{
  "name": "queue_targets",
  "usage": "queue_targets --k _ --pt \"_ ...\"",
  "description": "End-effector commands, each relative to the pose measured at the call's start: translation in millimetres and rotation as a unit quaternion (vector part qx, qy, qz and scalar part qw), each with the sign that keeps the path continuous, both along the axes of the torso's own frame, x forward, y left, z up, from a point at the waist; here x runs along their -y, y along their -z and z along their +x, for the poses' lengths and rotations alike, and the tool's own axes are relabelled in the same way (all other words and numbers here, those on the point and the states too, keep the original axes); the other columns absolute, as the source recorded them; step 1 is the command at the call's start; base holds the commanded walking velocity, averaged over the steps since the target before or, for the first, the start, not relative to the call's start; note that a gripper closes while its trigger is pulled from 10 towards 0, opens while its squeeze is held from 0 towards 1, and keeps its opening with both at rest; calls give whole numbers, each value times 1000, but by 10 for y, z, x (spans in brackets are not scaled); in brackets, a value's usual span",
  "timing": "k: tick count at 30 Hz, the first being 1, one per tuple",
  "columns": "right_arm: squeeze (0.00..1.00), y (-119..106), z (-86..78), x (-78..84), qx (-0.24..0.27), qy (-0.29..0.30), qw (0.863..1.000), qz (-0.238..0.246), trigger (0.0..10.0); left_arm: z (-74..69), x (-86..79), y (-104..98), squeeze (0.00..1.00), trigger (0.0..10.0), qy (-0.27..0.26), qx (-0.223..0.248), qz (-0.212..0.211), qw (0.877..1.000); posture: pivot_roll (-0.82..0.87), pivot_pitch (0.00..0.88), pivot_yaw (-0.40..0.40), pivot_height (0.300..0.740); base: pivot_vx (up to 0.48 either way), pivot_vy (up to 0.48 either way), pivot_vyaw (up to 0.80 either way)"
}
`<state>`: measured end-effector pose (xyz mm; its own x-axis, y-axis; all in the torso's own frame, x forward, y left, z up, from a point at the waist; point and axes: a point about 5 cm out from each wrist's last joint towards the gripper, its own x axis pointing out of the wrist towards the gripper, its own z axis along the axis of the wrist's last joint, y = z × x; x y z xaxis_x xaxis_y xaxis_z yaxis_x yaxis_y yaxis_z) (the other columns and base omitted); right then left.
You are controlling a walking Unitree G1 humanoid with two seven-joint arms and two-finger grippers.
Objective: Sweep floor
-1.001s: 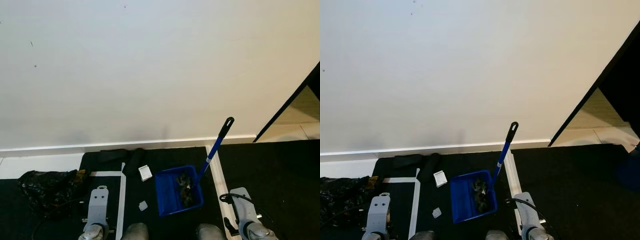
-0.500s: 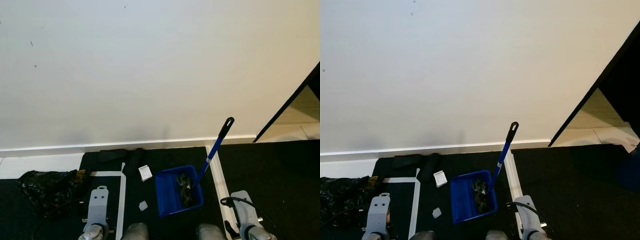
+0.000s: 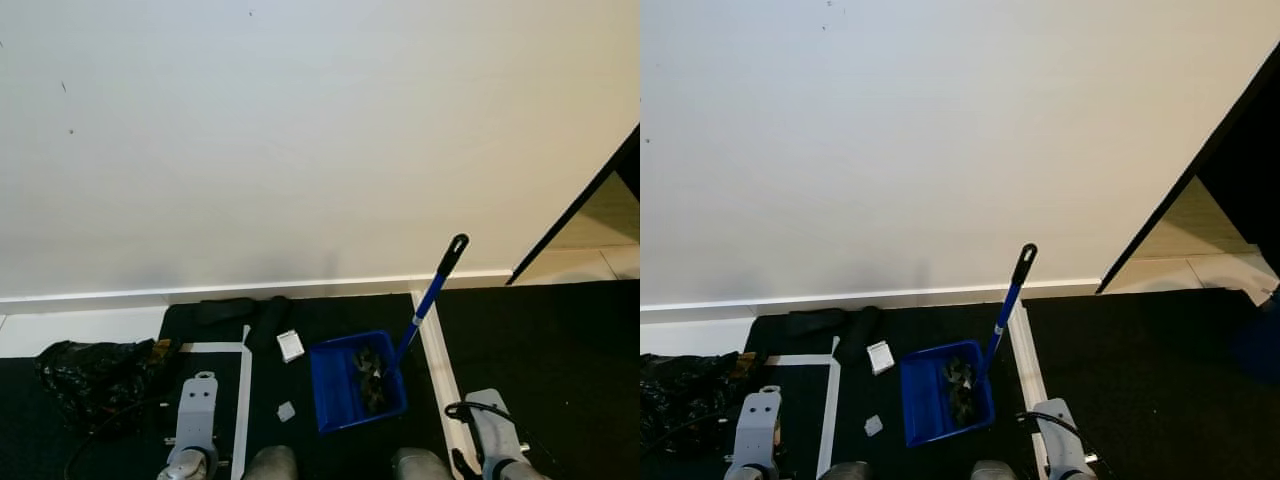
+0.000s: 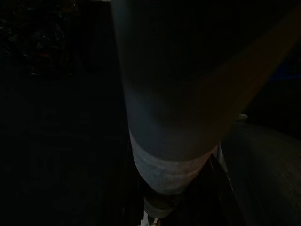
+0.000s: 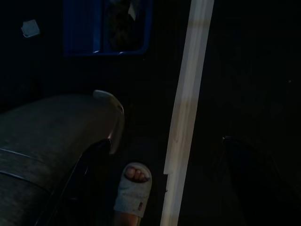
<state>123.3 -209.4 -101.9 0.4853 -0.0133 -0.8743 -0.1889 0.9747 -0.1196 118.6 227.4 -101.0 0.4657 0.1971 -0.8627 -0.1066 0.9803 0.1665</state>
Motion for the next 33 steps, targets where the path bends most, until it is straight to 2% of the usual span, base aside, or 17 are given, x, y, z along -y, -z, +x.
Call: queue_targets --k 1,6,12,17,26,29,33 --pt "0 9 29 -89 0 -4 1000 2 10000 -97 56 46 0 10000 -5 -22 -10 1000 66 0 -38 740 0 0 0" --pt "0 -18 119 -112 11 -7 1000 5 10000 -92 60 45 0 10000 -6 -21 -10 1000 65 0 -38 740 0 0 0" --pt "0 -67 155 54 23 -5 1000 3 10000 -86 62 44 0 10000 -6 -21 -10 1000 65 0 -37 740 0 0 0" --pt "0 -60 88 130 16 0 1000 -2 10000 -81 61 43 0 10000 -6 -21 -10 1000 66 0 -37 740 0 0 0" --pt "0 -23 -9 96 7 -2 1000 -3 10000 -79 52 40 0 10000 -5 -21 -9 1000 67 0 -40 740 0 0 0" --pt "0 -29 8 92 11 -3 1000 -4 10000 -80 51 40 0 10000 -6 -21 -9 1000 67 0 -40 740 0 0 0" --pt "0 -76 180 51 38 13 999 -6 10000 -83 33 38 0 10000 -1 -22 -4 1000 72 0 -28 740 0 0 0"
